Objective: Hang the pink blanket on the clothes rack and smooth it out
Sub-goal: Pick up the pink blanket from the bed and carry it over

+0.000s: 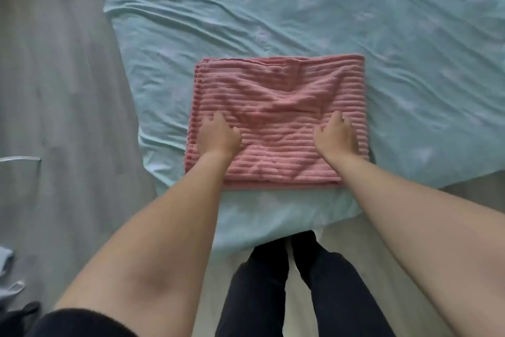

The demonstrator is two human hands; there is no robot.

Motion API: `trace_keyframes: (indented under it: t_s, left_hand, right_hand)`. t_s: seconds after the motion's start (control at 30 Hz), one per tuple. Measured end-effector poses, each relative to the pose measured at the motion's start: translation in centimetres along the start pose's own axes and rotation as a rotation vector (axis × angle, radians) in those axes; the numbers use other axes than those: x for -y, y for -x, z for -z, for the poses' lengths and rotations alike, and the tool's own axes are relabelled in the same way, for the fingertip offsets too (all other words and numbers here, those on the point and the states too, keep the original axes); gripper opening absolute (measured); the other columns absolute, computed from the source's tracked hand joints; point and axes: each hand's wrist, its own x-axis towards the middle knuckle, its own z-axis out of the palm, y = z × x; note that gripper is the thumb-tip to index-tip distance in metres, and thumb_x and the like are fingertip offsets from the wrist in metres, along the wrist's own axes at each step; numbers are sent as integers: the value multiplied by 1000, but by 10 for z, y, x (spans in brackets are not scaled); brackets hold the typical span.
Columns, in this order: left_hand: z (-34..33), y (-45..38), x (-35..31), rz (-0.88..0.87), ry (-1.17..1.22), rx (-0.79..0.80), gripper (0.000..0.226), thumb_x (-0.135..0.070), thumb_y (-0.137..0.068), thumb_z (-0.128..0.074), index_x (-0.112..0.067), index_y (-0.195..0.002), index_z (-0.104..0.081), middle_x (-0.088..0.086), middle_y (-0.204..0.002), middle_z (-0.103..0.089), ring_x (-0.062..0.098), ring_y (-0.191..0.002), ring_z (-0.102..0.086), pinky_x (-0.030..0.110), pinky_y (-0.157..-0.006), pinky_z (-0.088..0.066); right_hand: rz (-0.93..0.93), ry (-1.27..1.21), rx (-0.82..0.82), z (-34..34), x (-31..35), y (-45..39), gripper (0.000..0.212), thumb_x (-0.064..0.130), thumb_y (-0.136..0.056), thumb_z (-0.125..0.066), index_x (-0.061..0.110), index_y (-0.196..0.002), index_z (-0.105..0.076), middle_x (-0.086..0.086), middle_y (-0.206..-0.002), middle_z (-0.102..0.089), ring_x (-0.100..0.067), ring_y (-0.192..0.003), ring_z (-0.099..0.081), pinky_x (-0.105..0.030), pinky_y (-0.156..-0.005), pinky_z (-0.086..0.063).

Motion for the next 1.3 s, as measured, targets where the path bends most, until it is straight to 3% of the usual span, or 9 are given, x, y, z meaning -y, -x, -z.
trace_keyframes:
  t_s: [0.2,0.37,0.43,0.53,0.63,0.77,0.9,1.13,1.3]
  left_hand:
    - [-52,-63,16,294,23,-28,105,-68,-80,-62,-26,-159,-6,32,-161,-10,48,-149,-10,59,-120,-16]
    - [-73,-97,40,471,222,-27,138,-80,-58,-70,-24,-158,5,23,-155,-34,40,-142,-34,56,-115,-28]
    - [-76,-99,43,480,303,-53,127,-75,-58,-74,-14,-154,-18,17,-142,-53,37,-130,-51,48,-108,-41]
    - [-75,-95,37,407,400,-39,67,-61,-66,-76,-16,-114,-63,9,-115,-71,30,-108,-66,31,-86,-48]
    - [-71,-89,29,268,340,-14,40,-51,-70,-72,-22,-99,-67,5,-103,-73,31,-101,-67,30,-80,-49]
    - [-74,-75,16,156,299,-29,76,-52,-66,-74,-18,-129,-49,9,-115,-69,34,-108,-64,36,-90,-49]
    - [-73,-64,7,153,249,-50,97,-52,-71,-74,-9,-144,-27,14,-114,-67,39,-106,-63,40,-92,-48]
    - [-47,-48,-12,192,238,-38,110,-36,-78,-70,-10,-157,2,16,-112,-68,39,-104,-63,45,-93,-51]
    - [-2,-11,-30,185,264,-26,118,-50,-84,-67,-13,-155,20,19,-113,-68,39,-103,-64,43,-90,-50]
  right_hand:
    - [-134,179,-116,-42,-31,-64,74,58,-83,-55,37,-146,-23,-29,-149,-25,-48,-131,-32,-63,-102,-32]
    - [-167,117,-153,-63,-58,-95,112,73,-74,-61,23,-155,-3,-34,-146,-32,-48,-127,-40,-58,-104,-34]
    - [-229,27,-216,-65,-55,-99,117,71,-74,-62,7,-155,-9,-31,-141,-42,-45,-125,-45,-55,-100,-38]
    - [-359,-110,-233,-61,-46,-107,90,66,-80,-59,-2,-137,-40,-27,-131,-55,-43,-119,-54,-49,-94,-44]
    - [-271,-118,-240,-56,-36,-101,65,59,-82,-57,4,-116,-57,-25,-120,-61,-43,-112,-56,-46,-92,-44]
    - [-120,-42,-167,-61,-35,-83,68,58,-79,-59,11,-128,-50,-26,-116,-55,-45,-105,-56,-48,-87,-46]
    - [-127,-88,-62,-55,-33,-78,85,43,-83,-65,10,-151,-24,-28,-123,-60,-45,-109,-59,-45,-88,-47]
    - [-150,-108,-35,-19,-2,-57,96,36,-87,-67,11,-156,-6,-28,-122,-62,-44,-110,-59,-43,-88,-45]
    - [-110,-150,-18,26,29,-27,102,34,-85,-70,17,-158,-1,-24,-118,-65,-42,-106,-62,-38,-84,-45]
